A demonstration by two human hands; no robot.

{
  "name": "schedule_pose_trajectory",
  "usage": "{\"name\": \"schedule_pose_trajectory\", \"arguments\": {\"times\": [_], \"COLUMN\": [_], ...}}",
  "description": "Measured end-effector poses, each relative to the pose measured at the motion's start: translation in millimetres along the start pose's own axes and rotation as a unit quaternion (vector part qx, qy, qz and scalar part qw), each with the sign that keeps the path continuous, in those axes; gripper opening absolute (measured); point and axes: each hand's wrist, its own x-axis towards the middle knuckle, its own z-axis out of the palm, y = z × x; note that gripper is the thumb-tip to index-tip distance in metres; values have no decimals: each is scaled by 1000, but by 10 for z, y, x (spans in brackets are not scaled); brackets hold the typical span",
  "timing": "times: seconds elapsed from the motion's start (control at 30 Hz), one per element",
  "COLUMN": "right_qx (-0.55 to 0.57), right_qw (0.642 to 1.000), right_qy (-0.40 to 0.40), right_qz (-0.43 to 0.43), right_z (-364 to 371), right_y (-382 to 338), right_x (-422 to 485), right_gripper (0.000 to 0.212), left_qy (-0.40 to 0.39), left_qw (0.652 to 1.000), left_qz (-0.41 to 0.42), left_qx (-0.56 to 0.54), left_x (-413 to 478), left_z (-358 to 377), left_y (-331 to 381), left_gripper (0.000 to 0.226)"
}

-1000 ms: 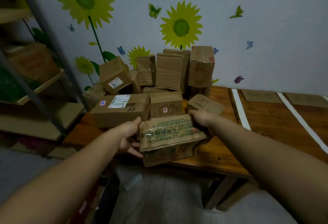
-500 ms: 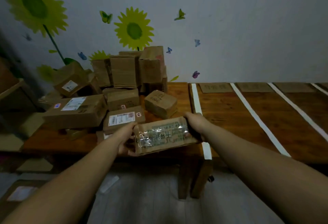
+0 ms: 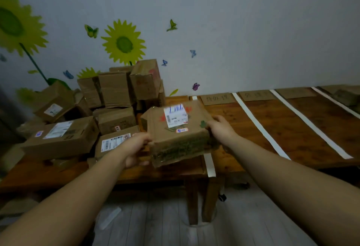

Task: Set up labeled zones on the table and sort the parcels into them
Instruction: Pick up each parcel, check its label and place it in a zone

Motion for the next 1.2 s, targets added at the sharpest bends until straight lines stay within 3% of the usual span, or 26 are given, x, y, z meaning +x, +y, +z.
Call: {"name": "schedule_pose_trajectory", "arguments": {"times": [0.07, 0.13, 0.33, 0.63, 0.73, 0.83, 0.9, 1.03, 1.2], "right_qx": [-15, -21, 14, 11, -52, -93, -96, -109, -101], "right_qw": [997, 990, 967, 942, 951, 971, 978, 979, 976], "right_qy": [13, 23, 70, 104, 129, 125, 130, 159, 191], "right_qz": [-72, -139, -246, -318, -275, -182, -134, -71, -12], "right_z": [-51, -65, -52, -42, -104, -266, -413, -935, -2000], "right_y": [-182, -381, -913, -1128, -991, -691, -410, 153, 731], "right_x": [-30, -90, -313, -601, -589, -616, -641, -533, -151], "right_gripper": [71, 80, 85, 86, 66, 50, 49, 44, 54], "left_qy": [8, 17, 70, 64, 63, 6, -27, -67, -125], "left_qw": [996, 984, 929, 889, 901, 944, 955, 955, 955], "left_qz": [83, 177, 362, 454, 425, 299, 247, 221, 186], "left_qx": [-25, -25, 27, 15, 58, 140, 163, 183, 192], "left_x": [20, 12, -260, -437, -374, -229, -131, 59, 297], "left_z": [-28, -75, -236, -334, -160, 122, 404, 1171, 2355], "left_y": [172, 376, 921, 1108, 1052, 848, 673, 432, 379], "left_gripper": [62, 78, 69, 74, 63, 45, 46, 51, 63]}}
